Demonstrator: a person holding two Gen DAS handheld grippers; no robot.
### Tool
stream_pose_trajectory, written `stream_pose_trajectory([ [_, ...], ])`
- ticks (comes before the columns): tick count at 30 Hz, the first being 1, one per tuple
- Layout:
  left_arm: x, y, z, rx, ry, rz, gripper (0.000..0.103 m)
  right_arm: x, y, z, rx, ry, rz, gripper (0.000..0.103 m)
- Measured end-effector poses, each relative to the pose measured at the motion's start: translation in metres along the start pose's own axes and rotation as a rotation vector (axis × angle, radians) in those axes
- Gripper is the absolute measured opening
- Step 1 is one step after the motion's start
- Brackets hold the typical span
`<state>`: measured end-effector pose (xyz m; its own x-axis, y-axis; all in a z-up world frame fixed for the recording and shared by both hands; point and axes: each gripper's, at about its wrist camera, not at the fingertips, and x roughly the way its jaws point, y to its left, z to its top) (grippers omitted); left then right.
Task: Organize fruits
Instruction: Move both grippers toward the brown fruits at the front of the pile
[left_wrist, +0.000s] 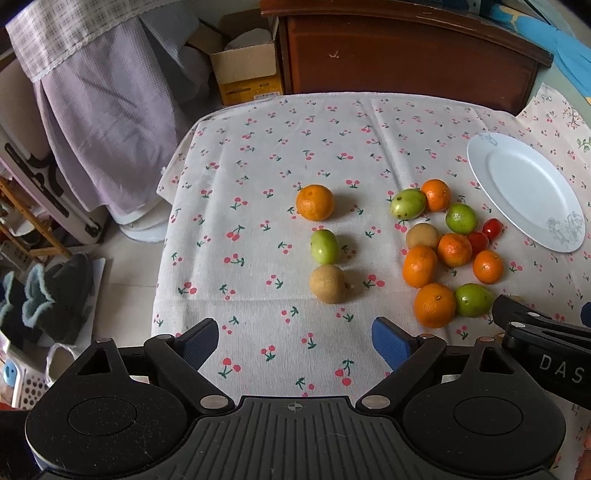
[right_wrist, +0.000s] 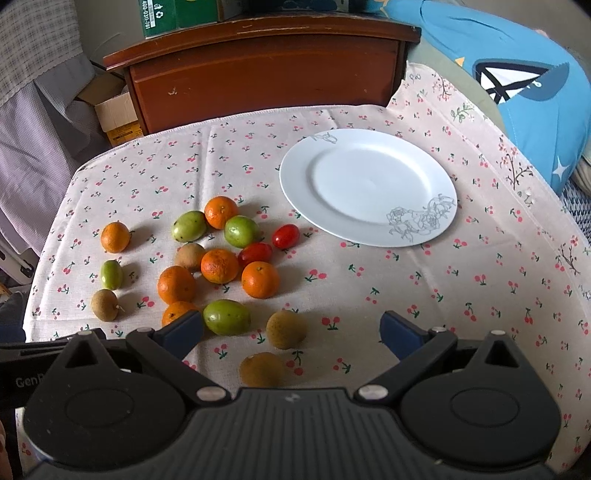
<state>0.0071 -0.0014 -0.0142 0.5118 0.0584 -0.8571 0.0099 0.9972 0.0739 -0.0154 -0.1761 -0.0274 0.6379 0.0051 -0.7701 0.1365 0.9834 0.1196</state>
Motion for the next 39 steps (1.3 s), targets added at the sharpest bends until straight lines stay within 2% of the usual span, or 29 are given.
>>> stream_pose_trajectory([
  [39, -0.0070, 0.0015, -0.0060, -0.014, -0.010, 0.017, 0.091, -0.0071, 0.0001, -0.0032, -0.012, 0.003, -0.014, 0.101],
])
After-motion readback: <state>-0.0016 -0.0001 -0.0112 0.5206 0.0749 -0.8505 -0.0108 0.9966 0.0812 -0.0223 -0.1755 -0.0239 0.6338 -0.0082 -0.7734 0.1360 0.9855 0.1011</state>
